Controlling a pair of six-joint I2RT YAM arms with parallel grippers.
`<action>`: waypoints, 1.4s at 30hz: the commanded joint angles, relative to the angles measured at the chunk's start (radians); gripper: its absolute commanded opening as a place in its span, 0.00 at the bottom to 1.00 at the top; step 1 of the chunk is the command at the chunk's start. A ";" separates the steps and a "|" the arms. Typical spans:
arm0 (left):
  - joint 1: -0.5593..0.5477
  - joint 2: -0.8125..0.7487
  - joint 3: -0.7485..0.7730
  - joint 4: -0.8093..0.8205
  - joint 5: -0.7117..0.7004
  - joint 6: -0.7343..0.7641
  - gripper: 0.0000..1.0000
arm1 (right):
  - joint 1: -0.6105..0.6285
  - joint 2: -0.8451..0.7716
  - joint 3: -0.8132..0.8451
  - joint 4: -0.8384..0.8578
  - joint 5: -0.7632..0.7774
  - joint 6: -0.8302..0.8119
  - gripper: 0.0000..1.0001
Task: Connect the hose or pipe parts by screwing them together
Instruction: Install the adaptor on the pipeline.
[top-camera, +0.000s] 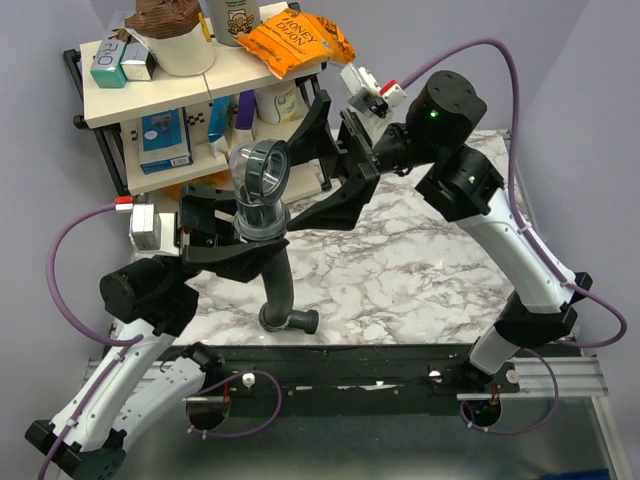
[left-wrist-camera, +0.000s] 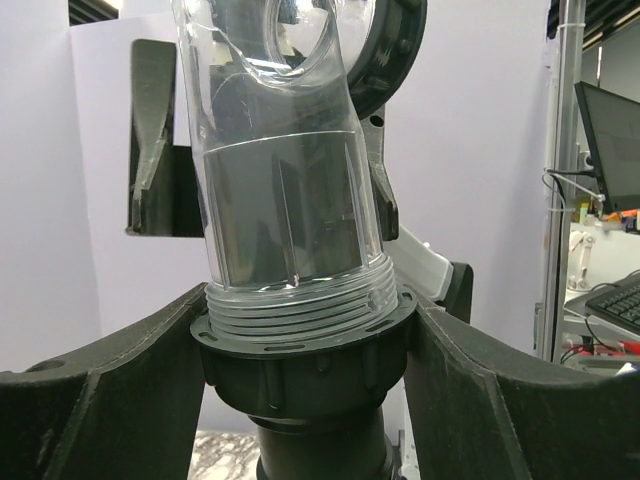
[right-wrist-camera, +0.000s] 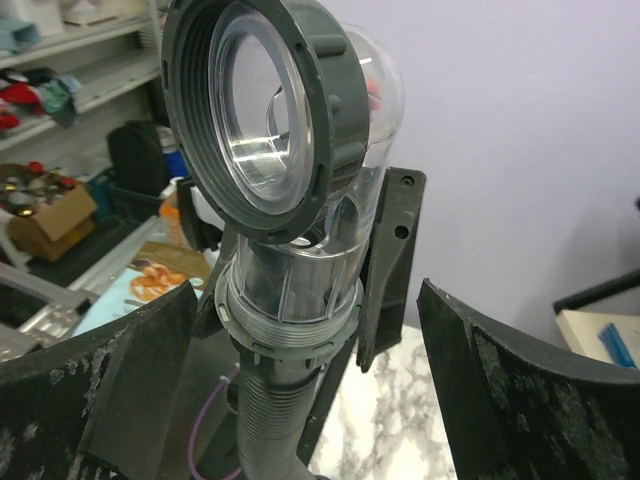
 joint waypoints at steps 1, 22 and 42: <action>0.004 -0.002 0.048 0.056 0.016 -0.019 0.00 | -0.006 0.028 0.017 0.190 -0.128 0.146 1.00; -0.019 0.028 0.039 0.071 0.022 -0.002 0.00 | -0.004 0.153 0.033 0.540 -0.265 0.434 1.00; -0.020 0.007 0.045 0.034 -0.035 0.061 0.00 | -0.004 0.131 -0.006 0.476 -0.242 0.397 0.24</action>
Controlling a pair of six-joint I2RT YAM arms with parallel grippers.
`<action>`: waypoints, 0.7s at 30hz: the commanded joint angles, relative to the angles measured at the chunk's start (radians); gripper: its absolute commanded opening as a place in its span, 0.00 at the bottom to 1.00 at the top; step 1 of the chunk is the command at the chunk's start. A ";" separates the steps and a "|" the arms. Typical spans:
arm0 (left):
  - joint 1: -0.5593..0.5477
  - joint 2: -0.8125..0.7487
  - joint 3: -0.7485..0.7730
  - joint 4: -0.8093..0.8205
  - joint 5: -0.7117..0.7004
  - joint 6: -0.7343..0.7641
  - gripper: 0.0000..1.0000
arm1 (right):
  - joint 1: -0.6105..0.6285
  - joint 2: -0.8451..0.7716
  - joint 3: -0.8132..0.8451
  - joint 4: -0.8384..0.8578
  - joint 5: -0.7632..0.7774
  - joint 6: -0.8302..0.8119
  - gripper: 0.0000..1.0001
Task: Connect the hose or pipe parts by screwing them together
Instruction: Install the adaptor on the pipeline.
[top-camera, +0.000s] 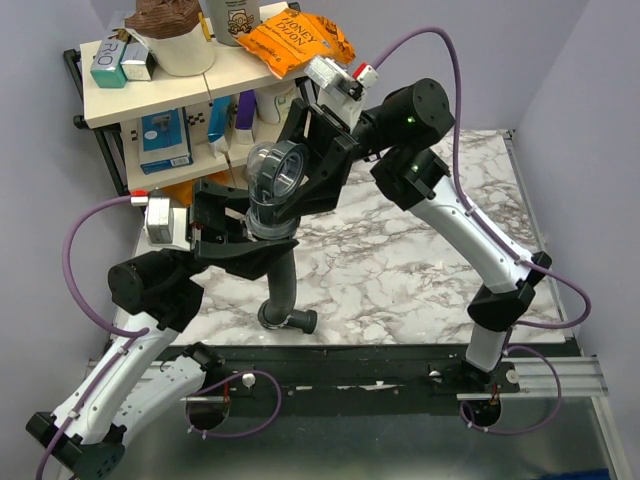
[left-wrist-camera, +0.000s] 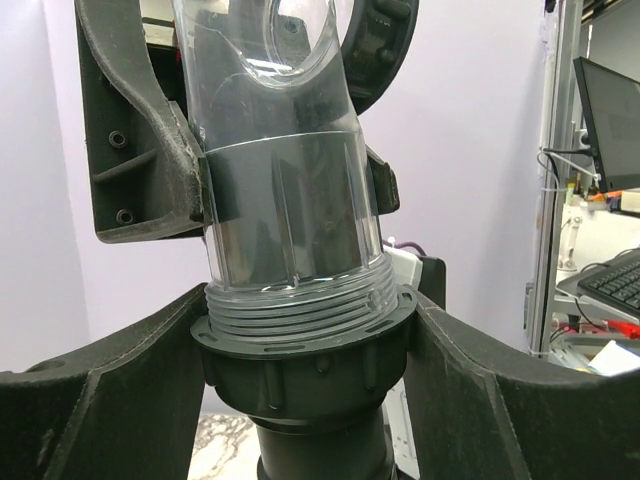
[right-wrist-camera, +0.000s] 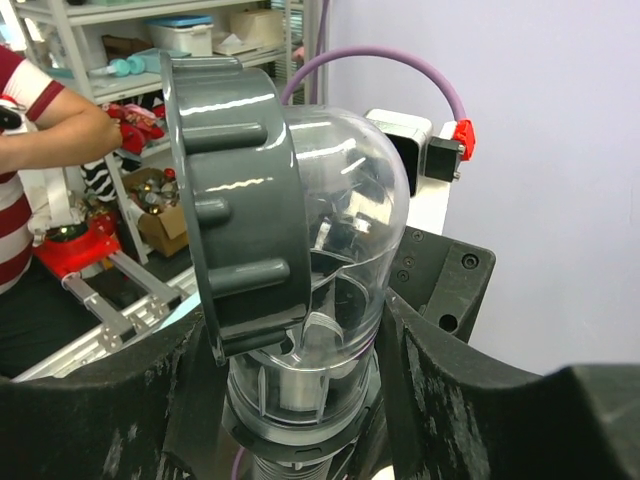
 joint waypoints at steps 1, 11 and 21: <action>0.000 -0.023 0.036 0.041 -0.084 0.055 0.00 | 0.000 -0.069 -0.060 -0.163 0.026 -0.147 0.23; 0.005 -0.026 0.040 -0.016 -0.218 0.218 0.00 | 0.030 -0.262 -0.218 -0.575 0.460 -0.531 0.01; 0.006 -0.029 0.031 -0.042 -0.296 0.371 0.00 | 0.208 -0.278 -0.199 -0.760 0.915 -0.758 0.00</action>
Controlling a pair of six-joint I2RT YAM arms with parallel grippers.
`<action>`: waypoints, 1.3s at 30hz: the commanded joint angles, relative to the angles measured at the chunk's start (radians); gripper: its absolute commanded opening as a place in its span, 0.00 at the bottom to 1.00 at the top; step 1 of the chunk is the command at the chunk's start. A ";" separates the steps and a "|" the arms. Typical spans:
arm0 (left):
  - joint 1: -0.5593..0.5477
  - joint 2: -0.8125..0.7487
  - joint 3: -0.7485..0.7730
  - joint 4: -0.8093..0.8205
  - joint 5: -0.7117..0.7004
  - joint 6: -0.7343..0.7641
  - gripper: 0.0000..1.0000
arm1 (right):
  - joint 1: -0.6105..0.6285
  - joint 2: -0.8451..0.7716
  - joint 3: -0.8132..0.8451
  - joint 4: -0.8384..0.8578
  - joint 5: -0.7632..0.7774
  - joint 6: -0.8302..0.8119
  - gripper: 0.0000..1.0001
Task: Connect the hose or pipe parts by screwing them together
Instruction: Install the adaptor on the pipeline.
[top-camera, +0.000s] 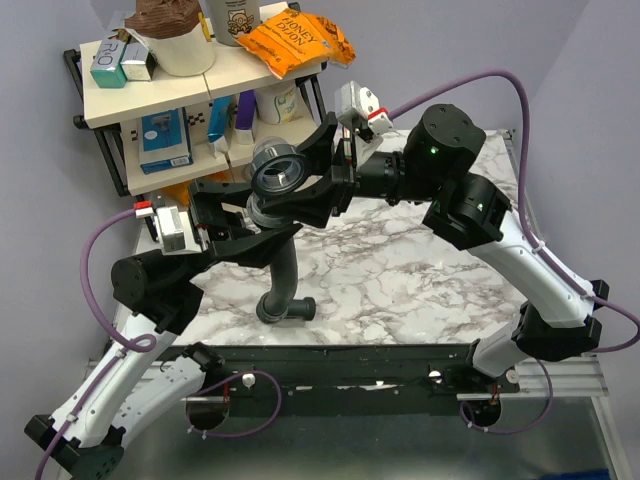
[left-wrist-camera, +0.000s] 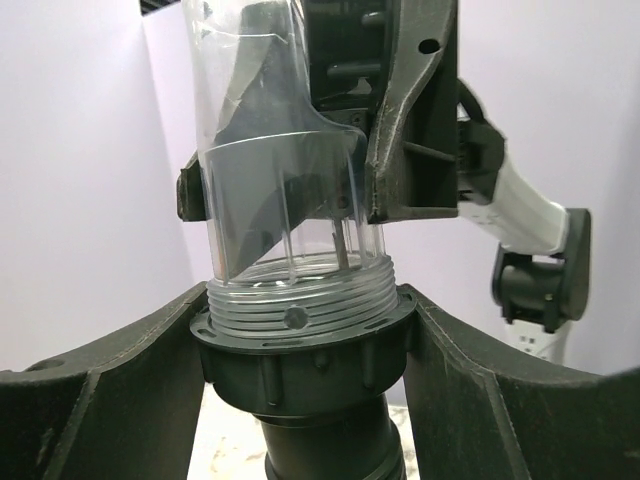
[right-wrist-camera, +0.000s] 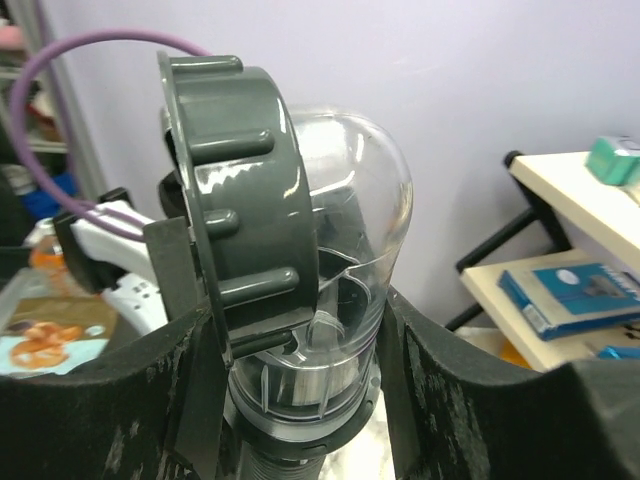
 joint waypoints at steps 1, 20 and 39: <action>0.009 -0.020 0.031 0.077 -0.224 0.111 0.00 | 0.097 0.008 -0.010 -0.175 0.262 -0.166 0.01; 0.009 -0.008 0.039 0.009 -0.365 0.241 0.00 | 0.435 0.230 0.163 -0.233 1.266 -0.334 0.00; 0.009 -0.006 0.025 -0.057 -0.235 0.234 0.00 | 0.481 0.228 0.318 -0.027 1.438 -0.344 1.00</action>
